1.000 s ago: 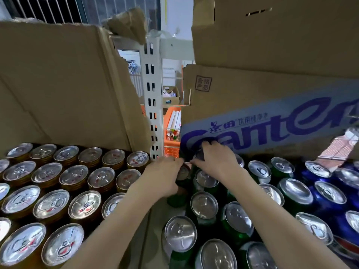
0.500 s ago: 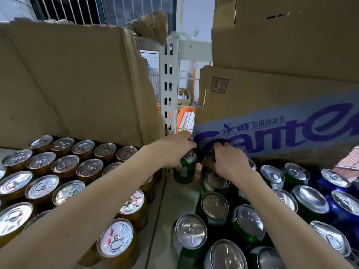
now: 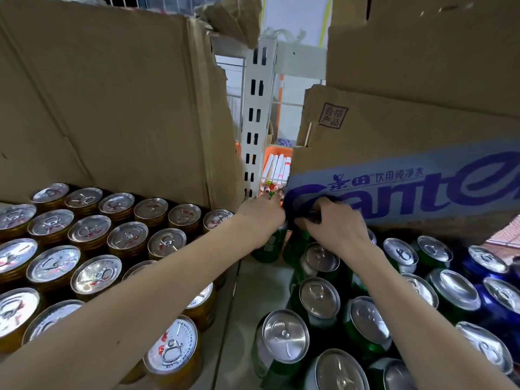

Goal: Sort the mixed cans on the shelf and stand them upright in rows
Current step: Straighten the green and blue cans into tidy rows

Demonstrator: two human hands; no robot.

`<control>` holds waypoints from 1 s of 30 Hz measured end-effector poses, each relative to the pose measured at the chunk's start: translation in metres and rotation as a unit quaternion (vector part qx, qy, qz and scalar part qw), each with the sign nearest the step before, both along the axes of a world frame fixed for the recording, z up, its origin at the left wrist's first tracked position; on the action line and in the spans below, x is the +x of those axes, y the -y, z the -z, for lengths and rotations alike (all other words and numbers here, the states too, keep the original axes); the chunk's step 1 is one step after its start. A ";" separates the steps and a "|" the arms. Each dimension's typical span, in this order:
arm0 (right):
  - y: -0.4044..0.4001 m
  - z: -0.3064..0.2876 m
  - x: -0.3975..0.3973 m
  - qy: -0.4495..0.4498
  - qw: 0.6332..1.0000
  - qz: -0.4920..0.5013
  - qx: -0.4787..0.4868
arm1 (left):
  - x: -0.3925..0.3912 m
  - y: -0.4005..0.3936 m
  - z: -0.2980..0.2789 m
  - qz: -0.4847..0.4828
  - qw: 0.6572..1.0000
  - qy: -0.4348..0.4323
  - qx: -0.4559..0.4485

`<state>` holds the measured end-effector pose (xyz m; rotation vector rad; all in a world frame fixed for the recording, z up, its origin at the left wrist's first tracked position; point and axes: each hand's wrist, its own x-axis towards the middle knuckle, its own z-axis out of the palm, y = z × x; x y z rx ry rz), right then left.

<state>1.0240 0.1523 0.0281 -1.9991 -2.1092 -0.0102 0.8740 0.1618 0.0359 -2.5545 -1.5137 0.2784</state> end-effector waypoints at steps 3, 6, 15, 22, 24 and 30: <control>0.002 -0.009 -0.005 -0.021 0.999 0.029 0.028 | -0.002 -0.001 0.006 0.006 1.000 -0.002 0.028; -0.002 -0.028 -0.006 -0.017 0.998 0.039 0.055 | -0.004 -0.004 0.011 -0.003 0.999 0.019 0.038; -0.009 -0.034 -0.014 0.010 0.997 0.046 0.066 | -0.012 -0.005 0.021 0.024 0.996 0.081 0.040; 0.000 -0.005 -0.022 0.015 1.000 0.024 0.003 | -0.012 -0.010 0.031 0.035 0.998 0.044 -0.004; 0.002 -0.006 -0.023 0.013 1.000 0.022 0.003 | -0.013 -0.008 0.030 0.041 0.998 0.049 0.002; 0.004 -0.012 -0.010 -0.023 0.999 0.002 -0.041 | -0.016 0.004 0.024 0.030 0.997 0.069 0.002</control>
